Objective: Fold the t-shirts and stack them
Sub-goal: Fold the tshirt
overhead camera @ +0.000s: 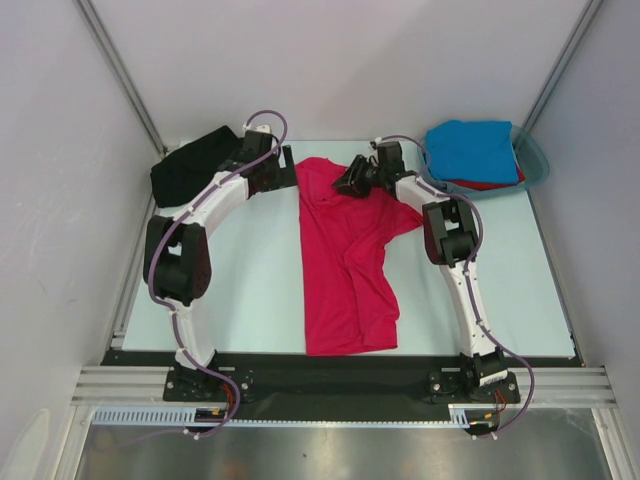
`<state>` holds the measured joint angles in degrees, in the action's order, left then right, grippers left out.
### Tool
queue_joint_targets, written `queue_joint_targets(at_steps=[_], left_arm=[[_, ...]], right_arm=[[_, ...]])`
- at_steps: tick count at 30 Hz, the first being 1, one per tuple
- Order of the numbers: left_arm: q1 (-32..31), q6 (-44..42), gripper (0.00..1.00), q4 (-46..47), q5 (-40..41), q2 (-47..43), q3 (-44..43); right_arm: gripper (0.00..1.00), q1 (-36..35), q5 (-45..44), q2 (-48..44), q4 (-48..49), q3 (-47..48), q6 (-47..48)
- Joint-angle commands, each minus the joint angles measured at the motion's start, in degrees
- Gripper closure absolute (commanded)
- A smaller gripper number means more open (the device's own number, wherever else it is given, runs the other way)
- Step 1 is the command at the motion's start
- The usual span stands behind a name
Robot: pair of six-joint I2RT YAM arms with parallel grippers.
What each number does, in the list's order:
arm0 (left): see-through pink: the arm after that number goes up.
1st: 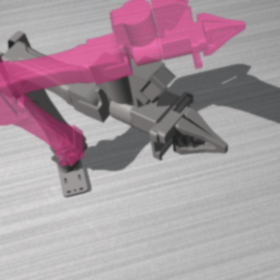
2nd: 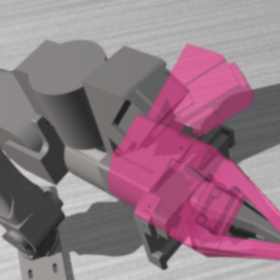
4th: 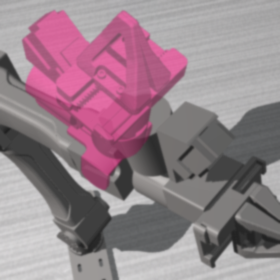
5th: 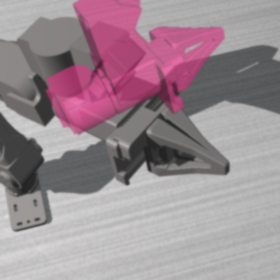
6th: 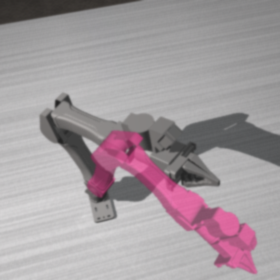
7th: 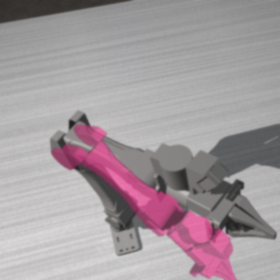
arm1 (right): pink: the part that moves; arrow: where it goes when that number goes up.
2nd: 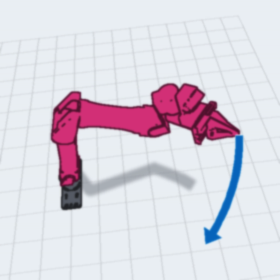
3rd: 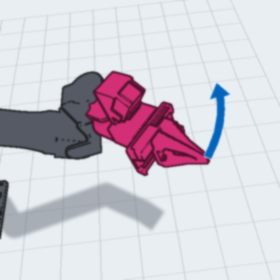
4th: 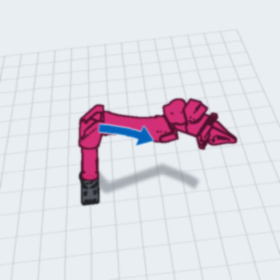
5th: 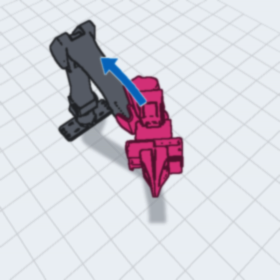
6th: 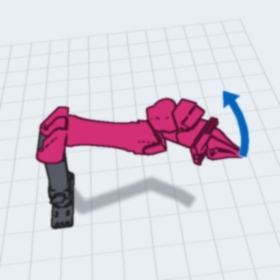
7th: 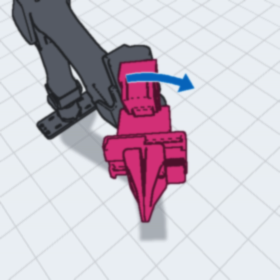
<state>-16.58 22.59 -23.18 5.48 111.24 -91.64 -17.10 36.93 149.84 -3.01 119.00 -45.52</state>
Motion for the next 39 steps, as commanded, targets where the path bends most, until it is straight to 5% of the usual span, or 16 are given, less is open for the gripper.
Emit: queue_joint_targets(at_steps=[1,8,13,18,39], left_arm=[[0.6,0.7,0.00,1.4,-1.1,-2.3,-0.5],[0.7,0.5,0.00,1.0,-1.1,-2.0,-1.0],[0.8,0.4,0.00,0.2,-1.0,-1.8,-1.4],[1.1,0.3,0.00,0.3,-1.1,-1.8,-1.4],[1.2,1.3,0.00,1.3,-4.4,-1.2,-1.4]], right_arm=[[0.58,-0.8,-3.1,-0.8,-3.1,3.3,3.4],[0.59,-1.1,-2.7,5.3,-4.5,11.8,1.6],[0.69,-1.6,-3.1,8.9,-5.1,16.5,0.8],[1.00,-1.5,-3.5,8.7,-5.1,16.6,2.0],[1.00,1.7,-8.7,-5.1,-9.7,12.6,14.9]])
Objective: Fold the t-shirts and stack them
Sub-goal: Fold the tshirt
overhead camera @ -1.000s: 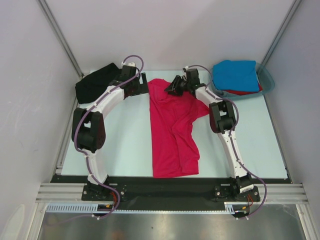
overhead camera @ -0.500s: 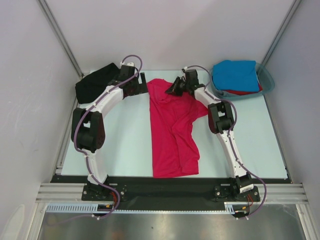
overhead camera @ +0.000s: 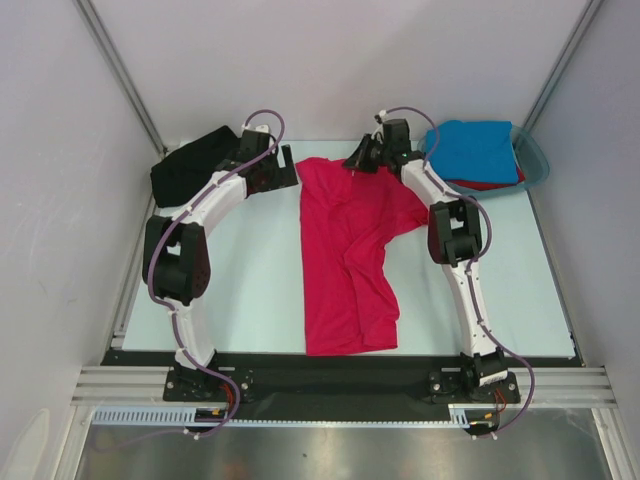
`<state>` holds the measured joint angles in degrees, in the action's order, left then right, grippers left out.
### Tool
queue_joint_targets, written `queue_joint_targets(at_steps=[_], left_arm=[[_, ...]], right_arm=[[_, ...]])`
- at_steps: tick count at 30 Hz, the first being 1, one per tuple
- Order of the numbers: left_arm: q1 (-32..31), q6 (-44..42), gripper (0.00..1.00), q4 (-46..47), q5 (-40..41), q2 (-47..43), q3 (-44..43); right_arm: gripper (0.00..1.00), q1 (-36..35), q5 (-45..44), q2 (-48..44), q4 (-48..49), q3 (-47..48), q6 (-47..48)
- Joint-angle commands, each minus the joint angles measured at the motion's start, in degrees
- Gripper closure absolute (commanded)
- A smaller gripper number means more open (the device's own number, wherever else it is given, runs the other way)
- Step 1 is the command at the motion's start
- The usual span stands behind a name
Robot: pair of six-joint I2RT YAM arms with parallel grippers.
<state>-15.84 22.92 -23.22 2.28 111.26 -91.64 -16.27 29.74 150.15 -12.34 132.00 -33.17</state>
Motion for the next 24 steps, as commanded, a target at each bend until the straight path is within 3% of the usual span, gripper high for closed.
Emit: queue_joint_targets(at_steps=[1,7,24], left_arm=[[0.4,1.0,0.00,1.5,-1.5,-1.1,-1.4],[0.5,1.1,0.00,1.5,-1.8,-1.0,-1.3],[0.5,1.3,0.00,1.5,-3.4,-0.3,-1.0]], right_arm=[[1.00,1.2,-1.7,-5.8,-0.5,-0.7,2.8],[1.00,1.9,-5.6,-8.3,-1.5,-5.1,3.5],[1.00,-1.7,-23.2,-23.9,2.8,-30.9,6.4]])
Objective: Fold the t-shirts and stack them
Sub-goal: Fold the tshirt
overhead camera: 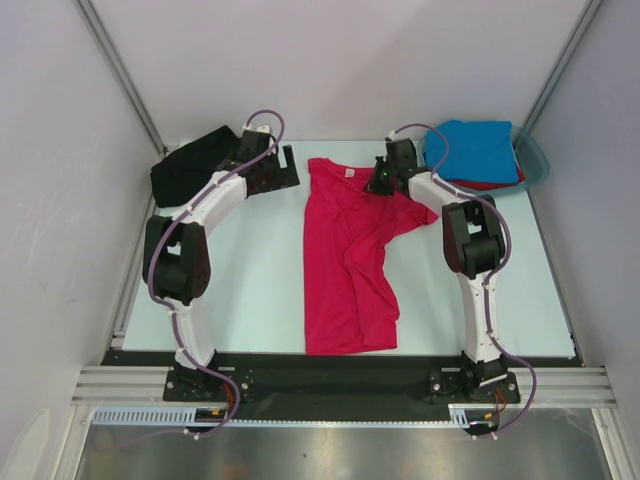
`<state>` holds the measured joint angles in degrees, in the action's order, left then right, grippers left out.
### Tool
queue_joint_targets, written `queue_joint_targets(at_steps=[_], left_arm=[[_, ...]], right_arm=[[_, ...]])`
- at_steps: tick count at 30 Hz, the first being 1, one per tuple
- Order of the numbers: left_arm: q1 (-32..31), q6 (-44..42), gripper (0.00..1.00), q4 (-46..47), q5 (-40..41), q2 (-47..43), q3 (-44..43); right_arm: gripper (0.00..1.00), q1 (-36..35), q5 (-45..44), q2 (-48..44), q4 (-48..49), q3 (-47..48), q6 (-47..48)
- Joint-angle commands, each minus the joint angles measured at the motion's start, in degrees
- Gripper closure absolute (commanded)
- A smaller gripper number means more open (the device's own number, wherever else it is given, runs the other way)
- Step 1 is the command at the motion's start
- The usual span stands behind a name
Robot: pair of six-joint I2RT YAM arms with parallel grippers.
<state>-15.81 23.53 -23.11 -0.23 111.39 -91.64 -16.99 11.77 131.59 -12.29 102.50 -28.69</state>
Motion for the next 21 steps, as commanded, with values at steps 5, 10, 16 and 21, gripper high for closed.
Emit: queue_joint_targets(at_steps=[5,10,16,21], left_arm=[[0.4,0.7,0.00,2.4,-2.7,-0.1,-0.6],[1.2,0.8,0.00,6.5,-10.0,3.2,-2.7],[3.1,2.2,0.00,5.5,-18.0,18.0,-18.9],[3.7,3.1,0.00,5.0,-21.7,29.7,-33.0]], right_arm=[[0.87,-1.1,-5.6,-3.5,1.5,1.3,3.2],[0.51,-2.3,-9.5,-3.7,-1.2,3.9,6.6],[0.45,-4.4,-17.5,-11.0,-3.5,1.7,12.2],[0.43,-5.2,-18.4,-20.8,-3.0,-5.6,13.8]])
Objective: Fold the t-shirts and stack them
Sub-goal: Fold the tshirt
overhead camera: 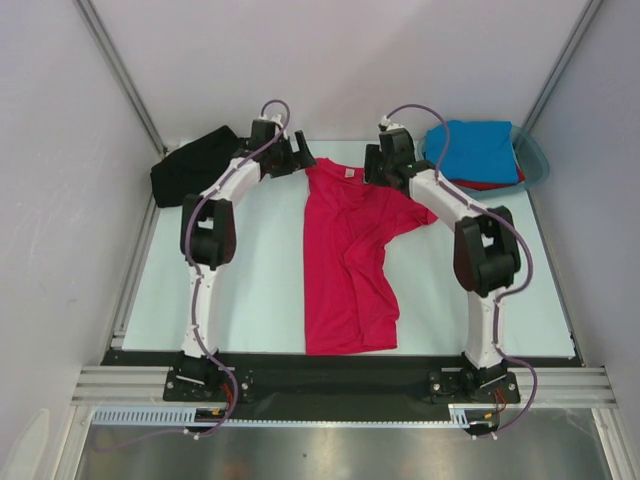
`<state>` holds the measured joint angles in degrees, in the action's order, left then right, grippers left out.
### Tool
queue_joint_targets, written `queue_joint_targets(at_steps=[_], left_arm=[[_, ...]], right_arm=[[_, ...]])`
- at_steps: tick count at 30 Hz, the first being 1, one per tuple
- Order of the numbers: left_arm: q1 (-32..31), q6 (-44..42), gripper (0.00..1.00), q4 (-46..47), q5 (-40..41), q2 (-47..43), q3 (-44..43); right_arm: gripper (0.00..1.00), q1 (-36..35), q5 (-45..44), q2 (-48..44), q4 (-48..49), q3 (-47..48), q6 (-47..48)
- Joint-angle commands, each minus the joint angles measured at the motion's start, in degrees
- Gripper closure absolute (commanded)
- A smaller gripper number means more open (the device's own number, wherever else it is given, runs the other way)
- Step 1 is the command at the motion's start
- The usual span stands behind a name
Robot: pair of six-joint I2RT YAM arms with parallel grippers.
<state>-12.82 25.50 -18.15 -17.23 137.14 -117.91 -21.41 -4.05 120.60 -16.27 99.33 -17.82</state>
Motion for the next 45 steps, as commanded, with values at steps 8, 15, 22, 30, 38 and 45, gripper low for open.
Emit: queue_joint_targets(at_steps=[8,15,22,30,38,45], left_arm=[[2.5,7.0,0.00,9.4,-13.2,12.2,-8.3],[3.4,16.1,0.00,17.9,-24.6,18.2,-12.3],[3.3,24.1,0.00,26.5,-29.7,23.4,-12.6],[3.1,21.4,0.12,21.8,-26.8,23.2,-13.8],[2.8,20.9,0.72,19.8,-25.1,23.3,-15.1],[2.4,21.6,1.00,19.0,-22.7,24.1,-20.6]], right_arm=[[0.38,-0.7,-2.6,-20.3,1.4,-10.2,4.5],[0.35,-0.6,-2.6,-23.7,1.4,-11.9,4.9],[0.34,-0.6,-2.5,-24.5,1.2,-13.5,4.4],[0.34,-0.4,-2.5,-25.3,0.5,-14.9,3.7],[0.34,-0.3,-3.2,-26.1,-0.3,-15.7,3.7],[0.34,-0.3,-2.8,-26.6,-0.8,-16.9,3.3]])
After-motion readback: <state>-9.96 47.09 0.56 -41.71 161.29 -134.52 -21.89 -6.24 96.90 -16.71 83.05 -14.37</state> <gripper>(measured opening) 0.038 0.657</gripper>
